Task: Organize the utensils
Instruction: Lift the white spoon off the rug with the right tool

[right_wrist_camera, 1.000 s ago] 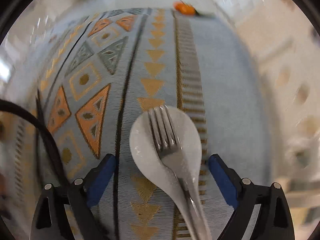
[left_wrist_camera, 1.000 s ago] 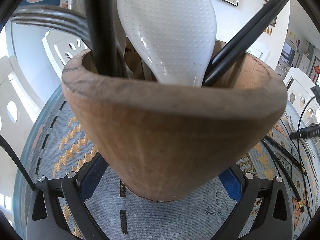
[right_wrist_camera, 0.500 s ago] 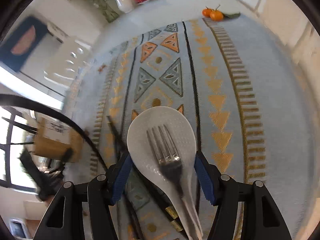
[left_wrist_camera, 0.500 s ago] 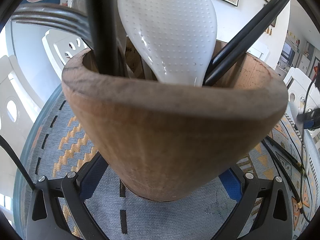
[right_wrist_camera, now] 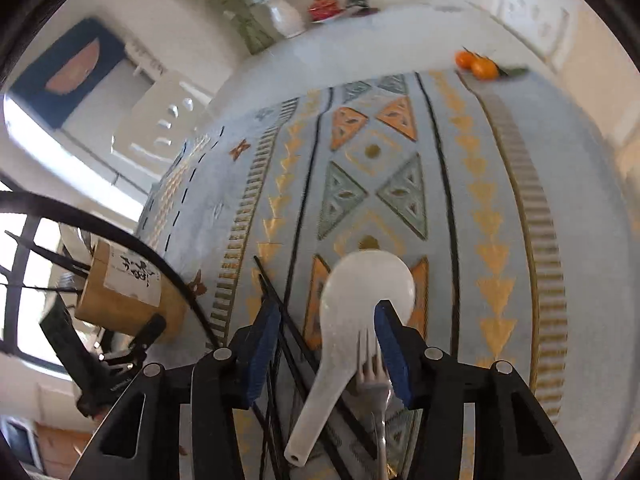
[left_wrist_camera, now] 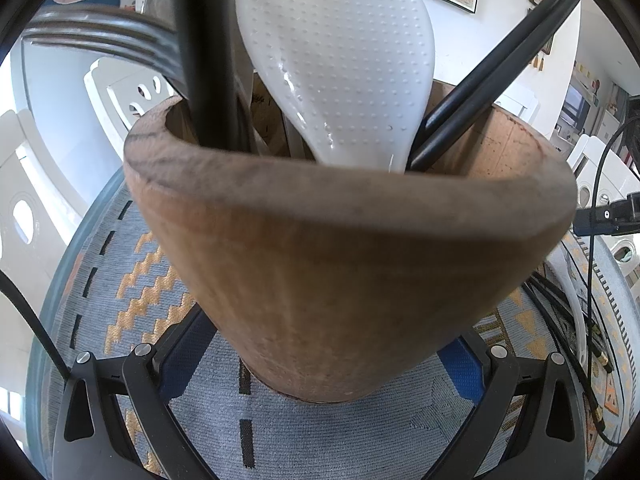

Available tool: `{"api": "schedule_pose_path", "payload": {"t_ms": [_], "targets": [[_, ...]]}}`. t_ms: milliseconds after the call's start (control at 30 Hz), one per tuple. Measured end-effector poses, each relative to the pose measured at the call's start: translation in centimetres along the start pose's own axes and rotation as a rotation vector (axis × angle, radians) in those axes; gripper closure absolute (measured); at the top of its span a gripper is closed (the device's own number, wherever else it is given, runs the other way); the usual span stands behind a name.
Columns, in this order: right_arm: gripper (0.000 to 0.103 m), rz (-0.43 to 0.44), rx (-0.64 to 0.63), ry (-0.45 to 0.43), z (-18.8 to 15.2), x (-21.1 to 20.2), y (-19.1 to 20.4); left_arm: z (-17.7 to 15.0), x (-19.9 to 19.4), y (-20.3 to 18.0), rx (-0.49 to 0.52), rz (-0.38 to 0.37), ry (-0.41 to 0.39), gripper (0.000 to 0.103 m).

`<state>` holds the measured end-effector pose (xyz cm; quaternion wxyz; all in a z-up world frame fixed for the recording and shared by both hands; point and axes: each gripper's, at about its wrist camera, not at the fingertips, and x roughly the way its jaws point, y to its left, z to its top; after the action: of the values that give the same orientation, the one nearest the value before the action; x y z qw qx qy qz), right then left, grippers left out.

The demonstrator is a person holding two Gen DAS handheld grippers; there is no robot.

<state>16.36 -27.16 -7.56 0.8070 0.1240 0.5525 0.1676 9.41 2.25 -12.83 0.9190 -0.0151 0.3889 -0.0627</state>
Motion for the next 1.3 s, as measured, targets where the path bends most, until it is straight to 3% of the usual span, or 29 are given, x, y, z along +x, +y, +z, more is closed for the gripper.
{"api": "schedule_pose_path", "payload": {"t_ms": [67, 267, 367, 433, 500, 633, 733, 767, 867, 900, 1033, 1200, 1300], "targets": [[0.054, -0.018, -0.011, 0.051, -0.2, 0.3, 0.0, 0.0, 0.0, 0.0, -0.001, -0.001, 0.000, 0.000], [0.054, -0.226, -0.076, 0.172, -3.6, 0.5, 0.1, -0.1, 0.0, 0.1, -0.001, -0.001, 0.000, 0.000], [0.054, -0.277, -0.113, 0.213, -5.0, 0.3, 0.1, -0.1, 0.0, 0.1, -0.003, -0.003, 0.001, 0.000], [0.055, -0.268, -0.107, 0.197, -5.0, 0.1, 0.3, -0.1, 0.0, 0.1, -0.003, -0.003, 0.001, 0.000], [0.065, -0.239, -0.102, 0.182, -4.7, 0.0, 0.8, -0.1, 0.0, 0.1, -0.003, -0.003, 0.001, 0.000], [0.067, -0.193, -0.076, 0.151, -3.3, 0.9, 2.1, 0.0, 0.0, 0.1, -0.005, -0.005, 0.002, 0.000], [0.067, -0.293, -0.061, 0.113, -1.4, 2.2, 2.9, 0.0, 0.0, 0.1, -0.006, -0.006, 0.002, 0.000], [0.065, -0.321, -0.055, 0.112, -1.0, 2.6, 3.0, 0.0, 0.0, 0.1, -0.006, -0.005, 0.001, 0.000], [0.041, -0.393, -0.029, 0.127, 0.5, 4.1, 3.4, 0.0, 0.0, 0.2, -0.006, -0.005, 0.001, 0.000], [0.039, -0.407, -0.027, 0.136, 0.6, 4.4, 3.5, 0.0, 0.0, 0.2, -0.006, -0.006, 0.001, 0.000], [0.037, -0.469, -0.016, 0.193, 1.1, 6.7, 3.5, 0.0, -0.1, 0.3, -0.012, -0.013, -0.001, 0.001], [0.031, -0.435, 0.044, 0.188, 1.4, 7.6, 2.6, -0.2, -0.4, 0.6, -0.017, -0.020, -0.004, 0.001], [0.033, -0.417, 0.047, 0.206, 1.9, 7.7, 2.4, -0.2, -0.4, 0.6, -0.018, -0.021, -0.004, 0.001]]}}
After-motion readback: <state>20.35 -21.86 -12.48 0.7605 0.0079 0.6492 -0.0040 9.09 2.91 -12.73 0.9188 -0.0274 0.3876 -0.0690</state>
